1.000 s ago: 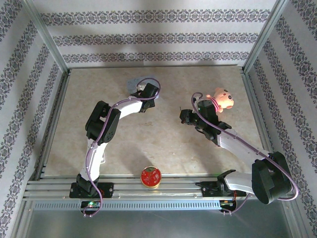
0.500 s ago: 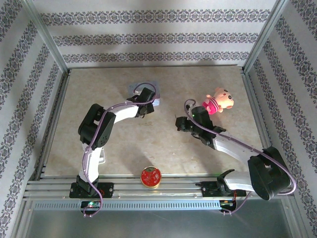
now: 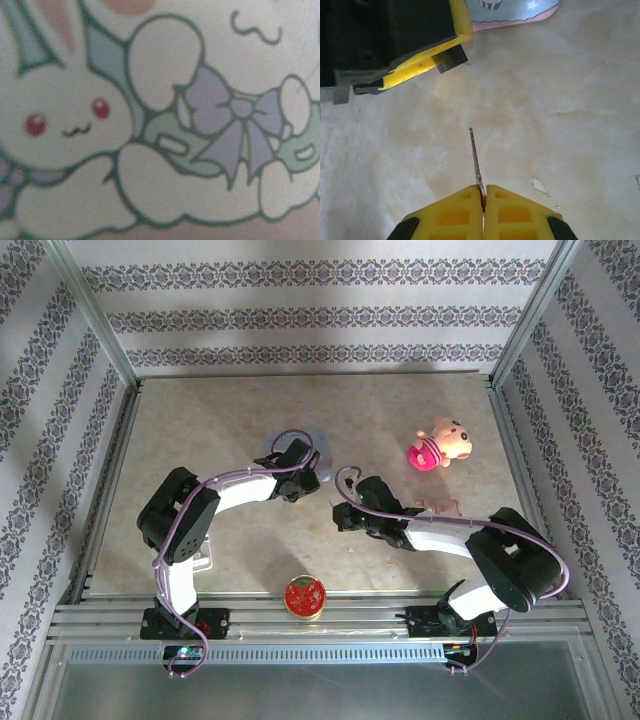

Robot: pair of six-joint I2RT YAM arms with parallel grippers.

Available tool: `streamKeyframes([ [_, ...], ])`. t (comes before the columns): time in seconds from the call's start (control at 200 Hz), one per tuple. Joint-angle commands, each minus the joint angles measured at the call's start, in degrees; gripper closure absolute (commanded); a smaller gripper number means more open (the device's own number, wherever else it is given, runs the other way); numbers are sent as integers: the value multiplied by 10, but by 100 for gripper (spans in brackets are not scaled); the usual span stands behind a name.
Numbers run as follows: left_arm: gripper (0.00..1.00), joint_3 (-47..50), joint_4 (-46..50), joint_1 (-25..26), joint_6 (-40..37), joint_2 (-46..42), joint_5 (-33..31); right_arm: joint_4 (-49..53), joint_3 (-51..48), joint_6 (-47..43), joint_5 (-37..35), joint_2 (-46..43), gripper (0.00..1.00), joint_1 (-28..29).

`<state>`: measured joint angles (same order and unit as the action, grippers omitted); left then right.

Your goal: Unlock the padlock with the key

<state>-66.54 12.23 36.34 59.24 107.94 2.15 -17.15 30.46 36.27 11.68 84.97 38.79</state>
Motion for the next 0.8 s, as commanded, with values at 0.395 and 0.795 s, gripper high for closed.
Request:
streamKeyframes([
  [0.395, 100, -38, -32, 14, 39, 21, 70, -80, 18, -20, 28, 86, 100, -3],
  [0.795, 100, -37, -24, 9, 35, 21, 99, -118, 21, -11, 40, 113, 100, -31],
])
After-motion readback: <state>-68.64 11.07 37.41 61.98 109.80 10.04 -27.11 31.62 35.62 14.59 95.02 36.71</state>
